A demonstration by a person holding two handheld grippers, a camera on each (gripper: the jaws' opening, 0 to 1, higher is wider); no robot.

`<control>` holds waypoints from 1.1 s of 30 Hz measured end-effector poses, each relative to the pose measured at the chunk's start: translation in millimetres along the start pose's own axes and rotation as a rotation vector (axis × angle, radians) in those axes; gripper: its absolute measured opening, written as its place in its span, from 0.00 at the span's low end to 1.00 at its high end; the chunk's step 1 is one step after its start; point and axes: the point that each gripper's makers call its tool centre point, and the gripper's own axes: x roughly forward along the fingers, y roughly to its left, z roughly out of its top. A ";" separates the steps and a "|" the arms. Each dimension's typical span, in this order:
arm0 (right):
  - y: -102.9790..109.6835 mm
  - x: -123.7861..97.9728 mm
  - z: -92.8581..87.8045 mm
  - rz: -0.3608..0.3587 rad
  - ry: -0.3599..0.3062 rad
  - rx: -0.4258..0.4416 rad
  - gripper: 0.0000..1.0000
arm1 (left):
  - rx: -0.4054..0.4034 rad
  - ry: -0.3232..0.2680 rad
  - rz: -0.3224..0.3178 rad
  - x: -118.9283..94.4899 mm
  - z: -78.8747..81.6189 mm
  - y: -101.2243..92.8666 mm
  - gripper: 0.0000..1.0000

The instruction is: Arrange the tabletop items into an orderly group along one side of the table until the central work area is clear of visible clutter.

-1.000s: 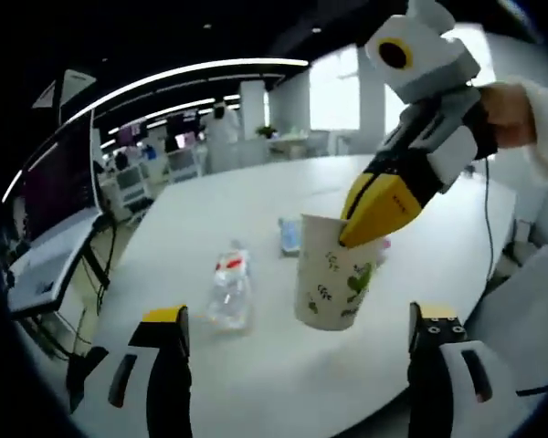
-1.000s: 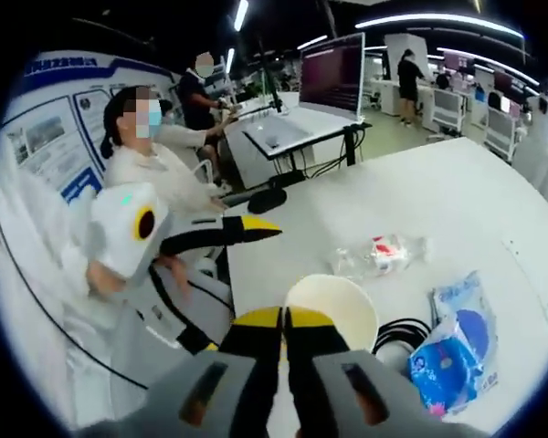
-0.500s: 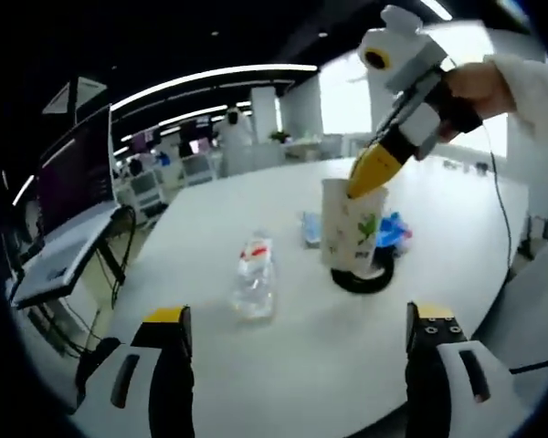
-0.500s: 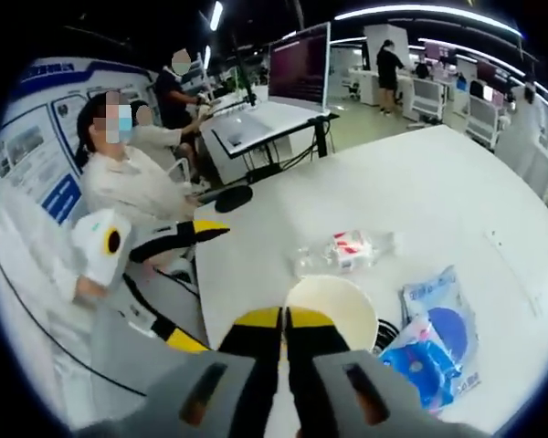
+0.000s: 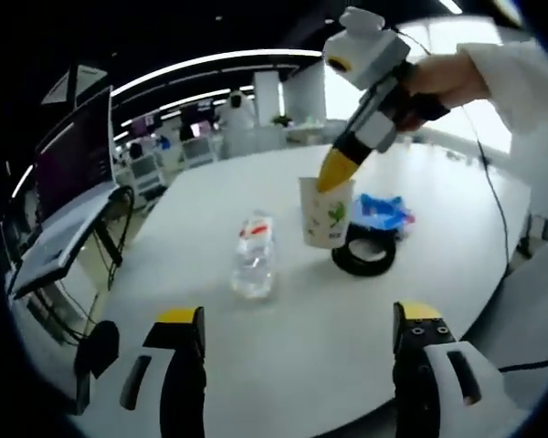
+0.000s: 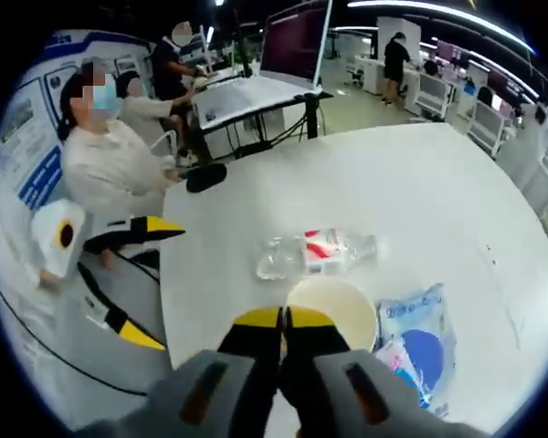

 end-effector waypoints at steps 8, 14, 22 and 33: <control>-6.2 22.8 6.6 -0.031 0.034 -0.087 0.00 | -0.013 0.034 -0.010 0.0 -6.2 -1.5 0.69; -13.7 30.7 2.1 -0.072 0.067 -0.112 0.00 | 0.035 -0.024 0.038 -0.9 3.3 7.4 0.86; -18.3 35.0 3.5 -0.093 0.032 -0.066 0.00 | 0.043 -0.005 0.039 -1.4 0.4 7.3 0.83; -14.0 42.3 -7.7 -0.091 0.055 -0.061 0.00 | 0.059 0.015 0.042 -1.2 -3.0 8.2 0.79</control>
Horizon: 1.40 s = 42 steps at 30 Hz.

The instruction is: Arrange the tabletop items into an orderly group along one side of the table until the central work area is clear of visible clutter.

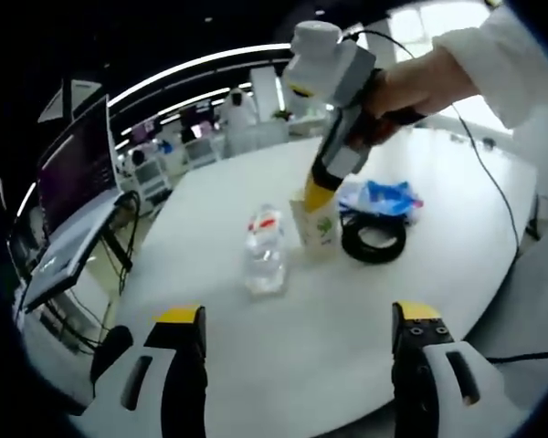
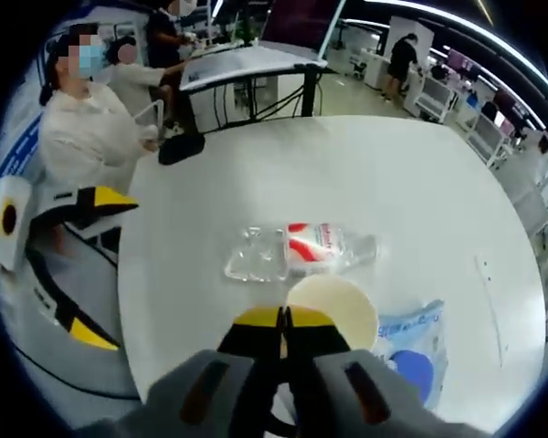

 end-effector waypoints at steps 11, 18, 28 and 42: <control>0.8 -0.1 -0.6 -0.005 0.000 0.026 0.00 | 0.001 0.001 0.003 -1.1 -0.2 0.9 0.77; 3.5 -1.7 -0.3 -0.005 -0.012 0.026 0.00 | 0.009 0.005 0.009 -1.5 -0.9 2.0 0.72; 11.4 -3.6 -1.7 0.002 -0.024 0.014 0.16 | 0.018 0.009 0.013 -2.0 -2.0 2.7 0.71; 20.5 -19.7 4.2 -0.020 -0.135 0.028 0.51 | 0.024 0.010 0.015 -2.5 -1.8 2.9 0.70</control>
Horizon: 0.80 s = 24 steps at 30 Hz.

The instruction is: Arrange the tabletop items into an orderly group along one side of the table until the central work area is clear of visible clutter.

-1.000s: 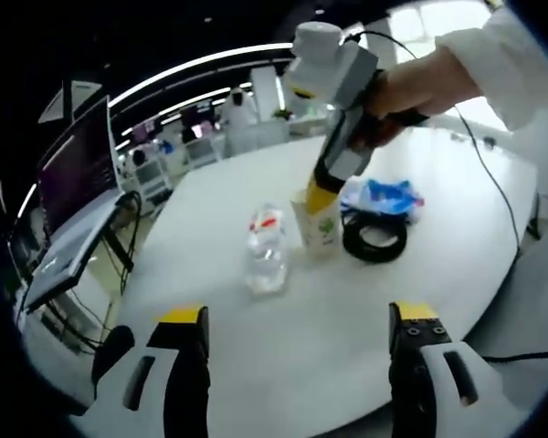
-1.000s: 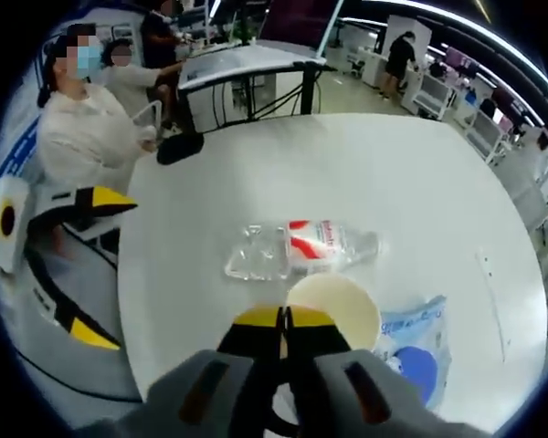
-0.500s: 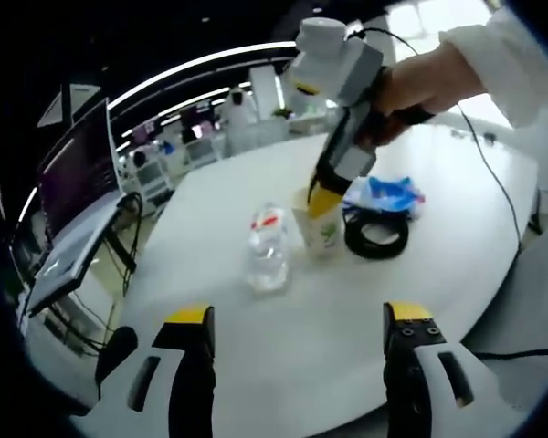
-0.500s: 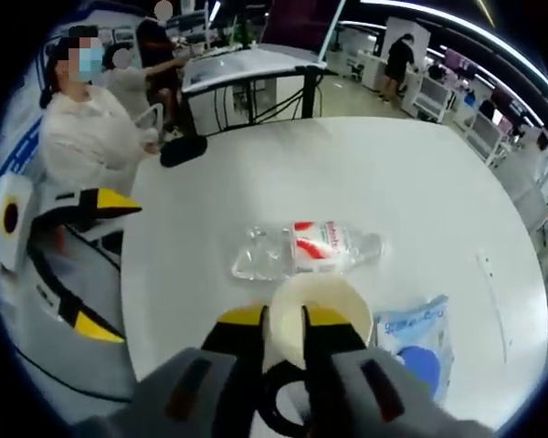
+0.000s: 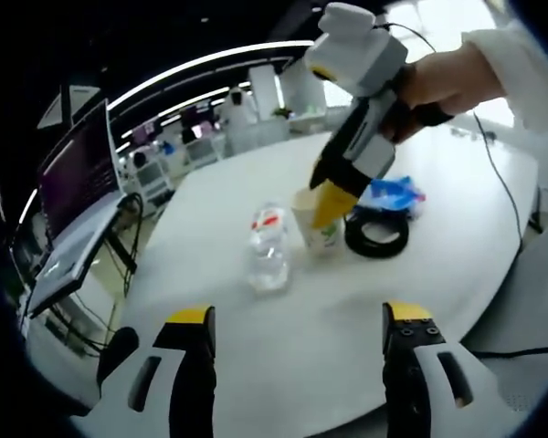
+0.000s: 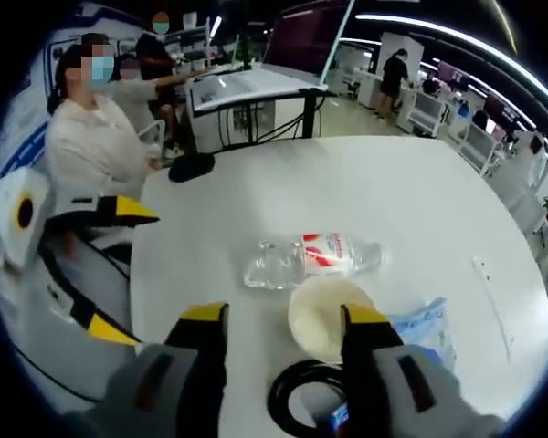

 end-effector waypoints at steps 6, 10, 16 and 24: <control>2.4 -4.6 3.6 -0.001 -0.037 0.007 0.58 | 0.008 -0.007 0.009 -0.5 1.3 1.4 0.72; 0.6 -6.8 4.4 -0.005 -0.044 0.006 0.59 | 0.010 -0.007 0.010 -0.4 1.5 1.4 0.72; -2.0 -12.8 6.7 -0.018 -0.066 0.010 0.59 | 0.010 -0.006 0.012 -0.2 1.3 1.6 0.72; -4.7 -28.2 -5.1 -0.063 -0.093 0.053 0.58 | 0.020 0.002 0.011 -0.1 0.3 0.6 0.70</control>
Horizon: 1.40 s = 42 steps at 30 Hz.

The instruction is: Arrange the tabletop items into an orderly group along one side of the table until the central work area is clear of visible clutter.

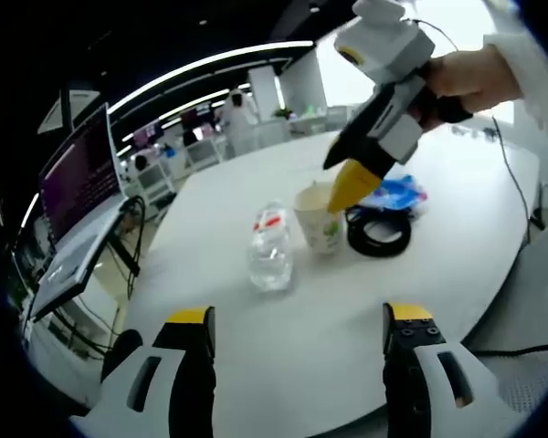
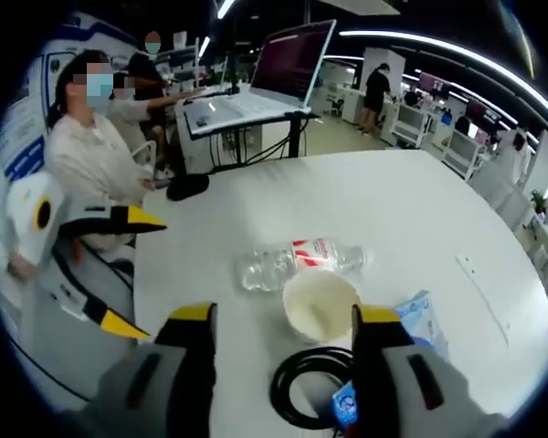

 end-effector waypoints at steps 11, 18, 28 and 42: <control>-29.3 -33.0 -31.8 -0.137 -0.076 0.248 0.57 | 0.007 0.003 -0.001 -0.1 -0.1 -0.4 0.69; -48.1 -54.4 -60.8 -0.201 -0.072 0.333 0.56 | 0.008 0.005 -0.001 0.0 -0.7 -0.7 0.68; -48.8 -64.4 -69.9 -0.223 -0.084 0.372 0.55 | 0.014 0.011 -0.004 -0.1 -1.3 -1.7 0.67; -39.7 -69.7 -76.8 -0.218 -0.103 0.431 0.55 | 0.014 -0.017 -0.019 -1.5 3.9 -5.0 0.69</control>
